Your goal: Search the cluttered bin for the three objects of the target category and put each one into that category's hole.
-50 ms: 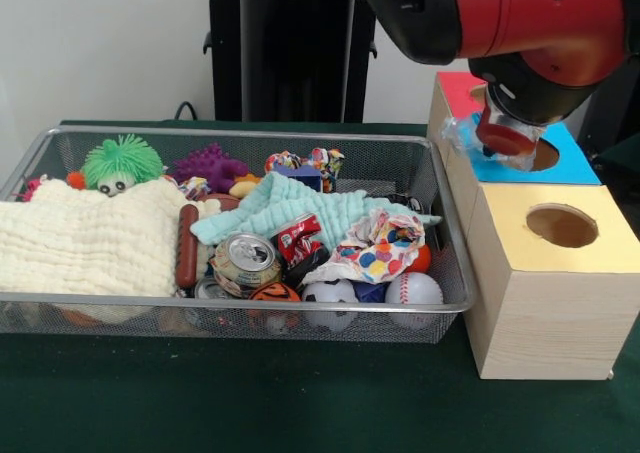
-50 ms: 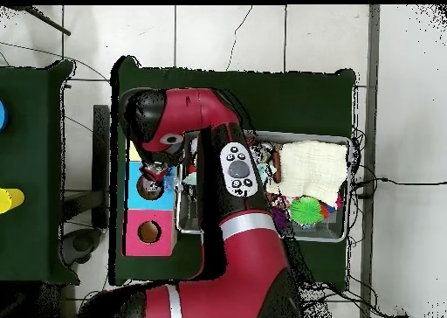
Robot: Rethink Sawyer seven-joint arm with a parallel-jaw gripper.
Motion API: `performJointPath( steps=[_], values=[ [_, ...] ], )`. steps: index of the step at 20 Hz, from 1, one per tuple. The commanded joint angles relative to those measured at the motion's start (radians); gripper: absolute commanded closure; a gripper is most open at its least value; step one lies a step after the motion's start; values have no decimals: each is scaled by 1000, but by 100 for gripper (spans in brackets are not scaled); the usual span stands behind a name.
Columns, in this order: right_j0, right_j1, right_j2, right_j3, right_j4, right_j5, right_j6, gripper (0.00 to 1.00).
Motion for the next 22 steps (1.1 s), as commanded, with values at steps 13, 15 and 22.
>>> performJointPath(
  steps=[13, 15, 22],
  values=[
    [-6, 77, 26, 51, -46, -23, 59, 100],
    [3, 73, 13, 39, -68, -2, 56, 100],
    [32, 52, -22, -1, -136, 121, 34, 100]
  ],
)
